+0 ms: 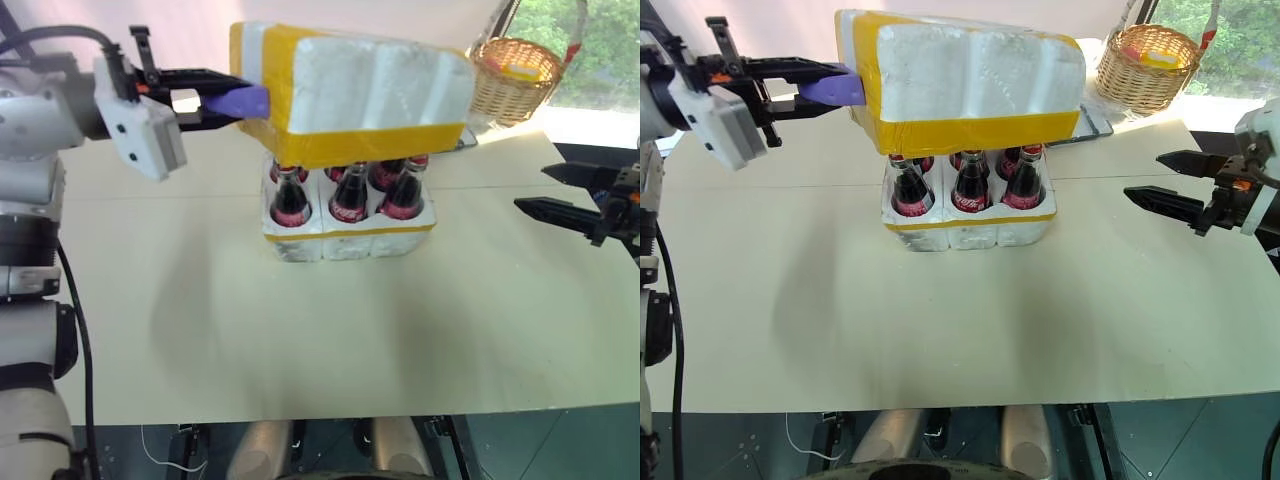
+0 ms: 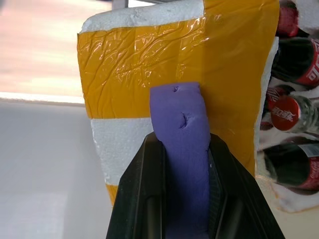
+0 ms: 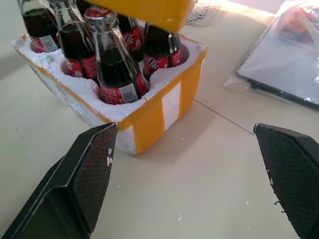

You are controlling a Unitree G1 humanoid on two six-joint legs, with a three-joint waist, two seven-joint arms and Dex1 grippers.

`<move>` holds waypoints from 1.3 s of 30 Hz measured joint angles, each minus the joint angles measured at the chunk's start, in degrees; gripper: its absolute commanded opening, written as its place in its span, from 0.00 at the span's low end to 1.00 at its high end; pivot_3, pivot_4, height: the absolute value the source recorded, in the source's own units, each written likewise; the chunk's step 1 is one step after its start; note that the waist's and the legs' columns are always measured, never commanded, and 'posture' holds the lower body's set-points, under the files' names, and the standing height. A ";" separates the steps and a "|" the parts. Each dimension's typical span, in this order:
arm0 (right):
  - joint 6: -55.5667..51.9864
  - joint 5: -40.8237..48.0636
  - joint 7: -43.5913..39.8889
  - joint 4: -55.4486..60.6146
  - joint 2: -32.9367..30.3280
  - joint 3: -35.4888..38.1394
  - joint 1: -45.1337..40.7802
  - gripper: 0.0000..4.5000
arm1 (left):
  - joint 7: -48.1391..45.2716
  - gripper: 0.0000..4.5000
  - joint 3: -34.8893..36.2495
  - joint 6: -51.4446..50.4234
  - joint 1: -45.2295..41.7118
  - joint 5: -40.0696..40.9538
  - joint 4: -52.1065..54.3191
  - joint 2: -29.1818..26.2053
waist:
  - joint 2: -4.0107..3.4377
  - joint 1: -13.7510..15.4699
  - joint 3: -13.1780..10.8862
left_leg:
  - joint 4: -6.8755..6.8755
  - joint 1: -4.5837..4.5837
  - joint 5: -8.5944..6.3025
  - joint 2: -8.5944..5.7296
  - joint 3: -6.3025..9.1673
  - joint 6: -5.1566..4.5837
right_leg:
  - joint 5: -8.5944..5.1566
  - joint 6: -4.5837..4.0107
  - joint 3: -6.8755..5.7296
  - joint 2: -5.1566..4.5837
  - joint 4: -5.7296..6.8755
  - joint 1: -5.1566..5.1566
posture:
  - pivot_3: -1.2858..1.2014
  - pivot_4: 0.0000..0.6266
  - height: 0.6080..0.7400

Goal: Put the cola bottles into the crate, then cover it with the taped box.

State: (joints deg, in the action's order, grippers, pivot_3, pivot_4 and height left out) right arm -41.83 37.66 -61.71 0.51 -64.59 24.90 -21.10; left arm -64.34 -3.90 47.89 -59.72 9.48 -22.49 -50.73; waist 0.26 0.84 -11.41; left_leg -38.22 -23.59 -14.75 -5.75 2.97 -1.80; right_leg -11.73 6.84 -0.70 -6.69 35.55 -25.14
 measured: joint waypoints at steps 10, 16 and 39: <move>1.20 -0.92 0.08 -1.87 0.69 -1.46 -0.12 1.00 | 1.32 0.09 0.47 5.47 -6.45 0.03 -6.88 4.49 | 0.00 -0.17 0.01 | -0.01 0.00 -0.01 -0.02 -0.03 -0.05 | 0.02 0.04 0.00 0.02 0.00 0.01 | 0.52 0.24 1.00; 1.24 -1.00 -0.05 -1.98 0.68 -1.34 0.49 1.00 | -0.18 0.09 0.30 9.71 -3.94 0.15 -9.11 3.48 | -0.02 -0.41 0.02 | -0.01 0.04 -0.01 -0.01 -0.04 -0.05 | 0.02 0.04 0.01 0.03 0.03 0.01 | 0.52 0.24 1.00; 3.53 -1.68 0.19 -4.18 1.36 -1.35 1.48 1.00 | -3.88 0.09 -6.62 30.20 -10.43 -2.34 -34.88 1.88 | -0.01 -0.41 0.02 | -0.03 0.06 -0.02 -0.01 -0.06 -0.08 | 0.03 0.06 0.01 0.04 0.03 0.04 | 0.52 0.24 1.00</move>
State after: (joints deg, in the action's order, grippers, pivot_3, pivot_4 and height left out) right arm -38.30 35.98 -61.52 -3.67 -63.23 23.55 -19.62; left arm -68.21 -10.52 78.08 -70.15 7.13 -57.37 -48.85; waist 0.25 0.44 -11.38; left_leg -38.25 -23.52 -14.77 -5.76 2.91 -1.87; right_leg -11.70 6.90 -0.69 -6.65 35.58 -25.10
